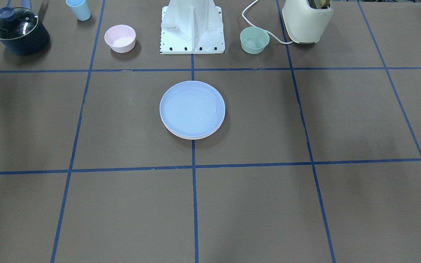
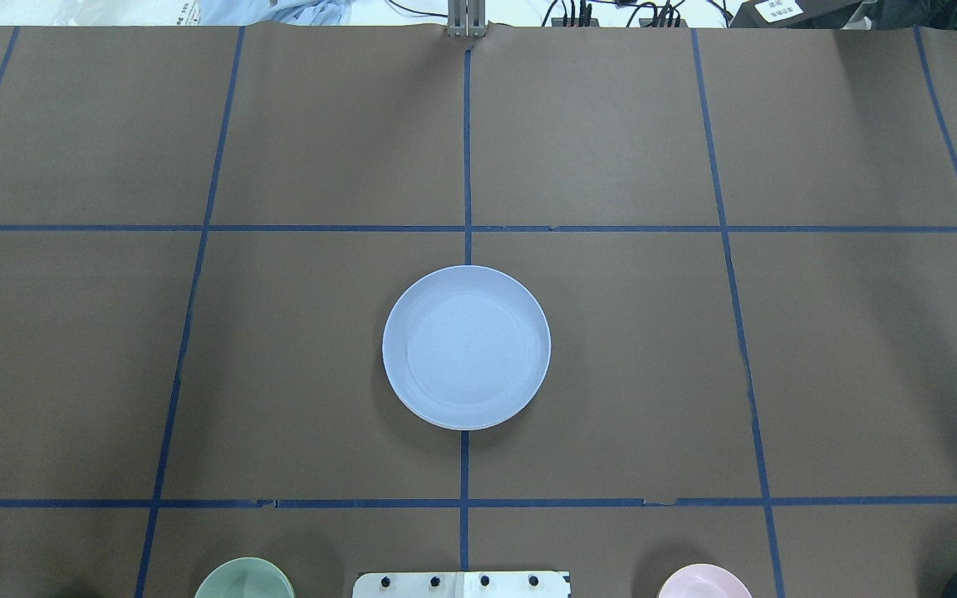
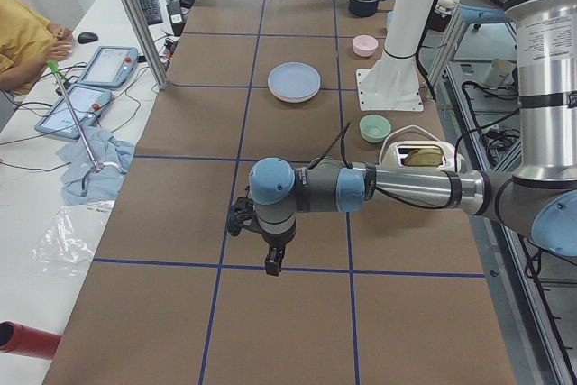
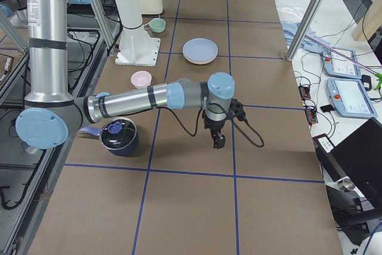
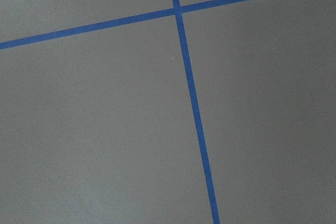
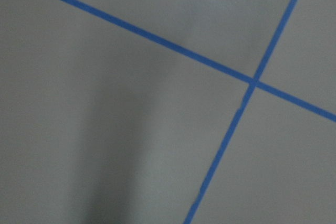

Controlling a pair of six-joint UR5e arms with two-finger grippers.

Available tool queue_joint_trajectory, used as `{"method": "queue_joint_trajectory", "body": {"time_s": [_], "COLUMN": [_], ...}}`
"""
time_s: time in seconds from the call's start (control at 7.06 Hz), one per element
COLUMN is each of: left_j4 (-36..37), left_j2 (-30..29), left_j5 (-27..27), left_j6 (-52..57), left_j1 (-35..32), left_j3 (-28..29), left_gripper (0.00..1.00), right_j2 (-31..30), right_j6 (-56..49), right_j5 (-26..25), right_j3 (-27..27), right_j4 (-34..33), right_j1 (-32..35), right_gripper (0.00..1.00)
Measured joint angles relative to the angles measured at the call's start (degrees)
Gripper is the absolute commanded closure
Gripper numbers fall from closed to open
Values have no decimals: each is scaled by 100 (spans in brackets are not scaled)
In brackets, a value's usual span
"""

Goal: Stack three plates with pink and blue

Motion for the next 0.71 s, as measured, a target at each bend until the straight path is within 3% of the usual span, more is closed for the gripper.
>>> {"method": "queue_joint_trajectory", "body": {"time_s": [0.28,0.71], "left_j4": [-13,-48], "left_j2": [39,89], "left_j5": [2,39], "left_j6": [-17,2], "left_j1": [-40,-55], "left_j3": [-55,-120], "left_gripper": [0,0], "right_j2": [-579,-597], "right_j6": [-71,-40], "right_j5": [-13,-249], "right_j3": [35,91], "right_j4": [144,194], "right_j1": [590,805], "right_gripper": [0,0]}}
